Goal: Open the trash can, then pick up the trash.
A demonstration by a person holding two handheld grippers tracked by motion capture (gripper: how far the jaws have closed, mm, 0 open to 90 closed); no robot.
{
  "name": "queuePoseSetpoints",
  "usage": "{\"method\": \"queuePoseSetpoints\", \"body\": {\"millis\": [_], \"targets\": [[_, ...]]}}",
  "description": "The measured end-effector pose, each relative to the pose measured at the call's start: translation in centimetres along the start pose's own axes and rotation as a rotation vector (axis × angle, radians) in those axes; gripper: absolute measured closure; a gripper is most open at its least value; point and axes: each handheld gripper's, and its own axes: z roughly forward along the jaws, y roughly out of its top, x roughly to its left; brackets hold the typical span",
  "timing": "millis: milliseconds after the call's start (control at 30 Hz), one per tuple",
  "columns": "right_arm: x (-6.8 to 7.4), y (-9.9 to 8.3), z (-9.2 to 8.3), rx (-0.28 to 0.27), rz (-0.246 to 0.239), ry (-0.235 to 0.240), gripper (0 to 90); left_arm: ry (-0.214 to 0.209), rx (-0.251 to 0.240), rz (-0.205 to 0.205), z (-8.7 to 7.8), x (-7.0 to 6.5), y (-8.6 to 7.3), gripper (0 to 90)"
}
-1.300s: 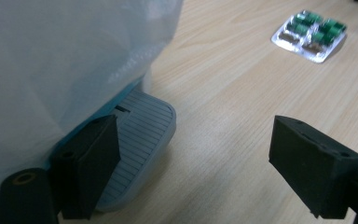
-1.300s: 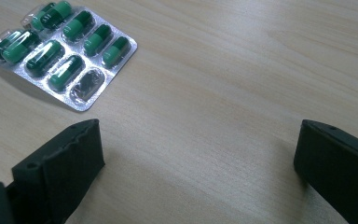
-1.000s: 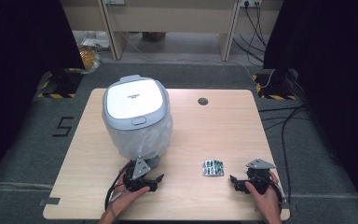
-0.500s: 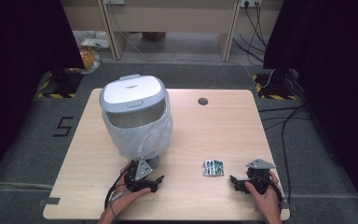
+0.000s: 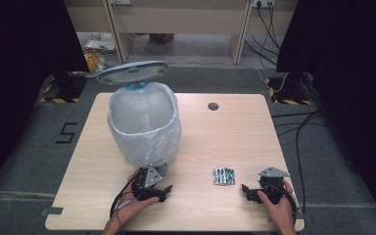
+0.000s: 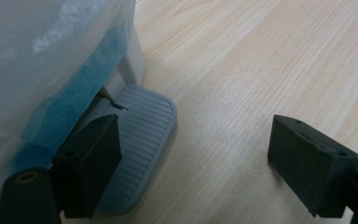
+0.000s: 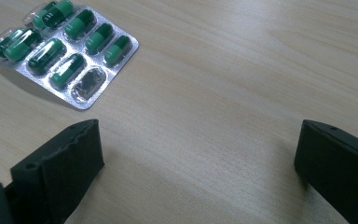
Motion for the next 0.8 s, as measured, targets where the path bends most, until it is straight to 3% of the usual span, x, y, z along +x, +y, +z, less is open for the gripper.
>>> {"method": "queuePoseSetpoints", "body": {"millis": [567, 600, 667, 700, 767, 800], "targets": [[0.3, -0.1, -0.1, 0.001, -0.007, 0.009, 1.2, 0.008, 0.000, 0.004, 0.0, -0.1, 0.0, 17.2], [0.4, -0.1, -0.2, -0.003, -0.001, 0.009, 3.1, 0.007, 0.001, 0.004, 0.0, -0.1, 0.0, 17.2], [1.0, 0.1, -0.3, -0.049, 0.027, 0.004, 22.2, 0.010, -0.002, 0.000, 0.0, -0.1, 0.0, 17.2], [1.0, 0.1, -0.3, -0.049, 0.027, 0.004, 22.2, 0.010, -0.002, 0.000, 0.0, -0.1, 0.0, 17.2], [2.0, 0.8, -0.3, -0.076, 0.078, 0.007, 14.6, 0.010, -0.003, 0.000, 0.0, -0.1, 0.0, 17.2], [2.5, 1.0, -0.4, -0.088, 0.082, 0.019, 18.5, 0.009, -0.002, 0.000, 0.0, -0.1, 0.0, 17.2]]}}
